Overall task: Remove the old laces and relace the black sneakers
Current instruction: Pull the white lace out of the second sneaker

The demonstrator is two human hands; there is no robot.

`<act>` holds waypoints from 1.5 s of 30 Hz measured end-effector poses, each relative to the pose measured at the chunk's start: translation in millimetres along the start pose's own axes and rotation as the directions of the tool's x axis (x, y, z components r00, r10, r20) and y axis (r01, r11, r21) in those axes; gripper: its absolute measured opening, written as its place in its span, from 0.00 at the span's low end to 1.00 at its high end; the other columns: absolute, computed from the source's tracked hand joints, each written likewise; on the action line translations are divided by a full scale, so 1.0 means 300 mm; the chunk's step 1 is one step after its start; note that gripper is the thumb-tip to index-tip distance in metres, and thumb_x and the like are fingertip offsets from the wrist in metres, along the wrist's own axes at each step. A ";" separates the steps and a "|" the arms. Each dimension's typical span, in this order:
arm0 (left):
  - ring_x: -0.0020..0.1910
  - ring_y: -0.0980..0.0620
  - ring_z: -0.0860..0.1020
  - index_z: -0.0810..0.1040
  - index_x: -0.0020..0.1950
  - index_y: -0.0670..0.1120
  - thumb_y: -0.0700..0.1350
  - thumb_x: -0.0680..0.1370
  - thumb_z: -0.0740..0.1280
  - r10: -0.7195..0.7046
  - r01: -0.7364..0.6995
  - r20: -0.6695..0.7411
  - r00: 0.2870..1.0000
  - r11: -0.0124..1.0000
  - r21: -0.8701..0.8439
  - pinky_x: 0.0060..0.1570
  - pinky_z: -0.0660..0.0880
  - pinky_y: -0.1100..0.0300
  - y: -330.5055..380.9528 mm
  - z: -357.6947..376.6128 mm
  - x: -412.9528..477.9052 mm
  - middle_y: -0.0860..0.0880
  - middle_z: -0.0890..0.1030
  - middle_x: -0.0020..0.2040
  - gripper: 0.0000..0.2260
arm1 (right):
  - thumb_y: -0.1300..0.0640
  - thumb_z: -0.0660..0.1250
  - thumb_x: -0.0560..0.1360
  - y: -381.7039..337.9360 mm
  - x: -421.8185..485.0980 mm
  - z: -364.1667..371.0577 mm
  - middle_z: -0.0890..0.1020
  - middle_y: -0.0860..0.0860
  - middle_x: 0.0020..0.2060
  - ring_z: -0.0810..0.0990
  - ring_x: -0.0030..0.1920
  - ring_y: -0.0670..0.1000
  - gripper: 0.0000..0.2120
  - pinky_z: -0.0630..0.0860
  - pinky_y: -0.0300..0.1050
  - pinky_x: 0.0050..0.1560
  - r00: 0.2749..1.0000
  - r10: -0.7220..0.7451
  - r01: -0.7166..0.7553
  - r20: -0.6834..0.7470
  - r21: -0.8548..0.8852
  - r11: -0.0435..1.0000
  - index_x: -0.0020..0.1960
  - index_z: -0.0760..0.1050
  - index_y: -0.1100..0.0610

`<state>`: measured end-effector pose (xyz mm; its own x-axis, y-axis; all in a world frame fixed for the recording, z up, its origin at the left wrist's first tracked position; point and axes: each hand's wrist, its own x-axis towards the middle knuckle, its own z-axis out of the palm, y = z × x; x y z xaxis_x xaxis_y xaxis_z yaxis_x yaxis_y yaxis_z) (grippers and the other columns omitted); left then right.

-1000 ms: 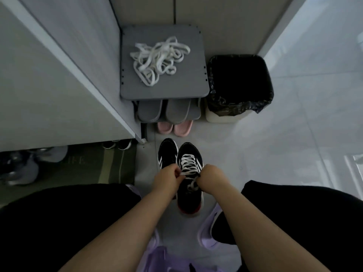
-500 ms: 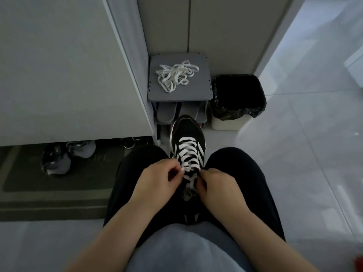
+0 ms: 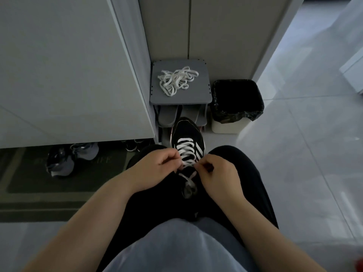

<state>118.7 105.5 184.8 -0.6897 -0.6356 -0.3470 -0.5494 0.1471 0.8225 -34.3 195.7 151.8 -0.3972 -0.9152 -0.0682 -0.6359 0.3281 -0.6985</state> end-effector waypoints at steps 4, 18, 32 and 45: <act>0.26 0.60 0.67 0.71 0.36 0.51 0.45 0.74 0.69 -0.027 0.019 0.027 0.999 0.970 0.242 0.31 0.65 0.66 0.000 -0.086 0.005 0.57 0.73 0.26 0.09 | 0.53 0.63 0.77 -0.048 0.046 -0.082 0.77 0.44 0.26 0.72 0.26 0.39 0.12 0.70 0.34 0.35 0.928 0.105 -0.192 0.356 0.220 0.956 0.36 0.74 0.55; 0.69 0.52 0.57 0.81 0.52 0.60 0.48 0.75 0.68 0.150 -0.053 -0.138 0.979 0.840 0.540 0.71 0.55 0.48 -0.081 -0.067 -0.009 0.54 0.64 0.69 0.09 | 0.53 0.71 0.71 0.076 0.064 -0.114 0.71 0.51 0.62 0.68 0.62 0.53 0.09 0.65 0.49 0.66 0.951 -0.212 0.264 0.227 -0.228 0.937 0.51 0.82 0.48; 0.61 0.43 0.71 0.74 0.46 0.45 0.40 0.78 0.63 0.076 0.081 -0.691 0.719 0.978 0.192 0.61 0.64 0.54 -0.134 -0.198 -0.037 0.43 0.76 0.59 0.02 | 0.60 0.70 0.72 0.067 0.092 -0.279 0.75 0.51 0.59 0.72 0.59 0.55 0.11 0.67 0.47 0.61 0.927 -0.227 0.185 -0.300 -0.163 0.969 0.54 0.78 0.55; 0.68 0.49 0.60 0.83 0.44 0.50 0.49 0.75 0.68 0.190 -0.001 -0.325 0.926 0.865 0.502 0.69 0.52 0.56 -0.144 0.025 0.015 0.54 0.71 0.66 0.06 | 0.58 0.64 0.77 -0.015 0.075 -0.166 0.77 0.35 0.33 0.75 0.37 0.33 0.08 0.68 0.24 0.47 0.993 -0.118 0.116 -0.003 0.169 0.979 0.43 0.78 0.47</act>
<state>135.6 102.0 144.3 -0.5898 -0.8074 -0.0184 -0.7113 0.5085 0.4852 -73.5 185.2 188.9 -0.3218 -0.9467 0.0167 -0.5572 0.1751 -0.8117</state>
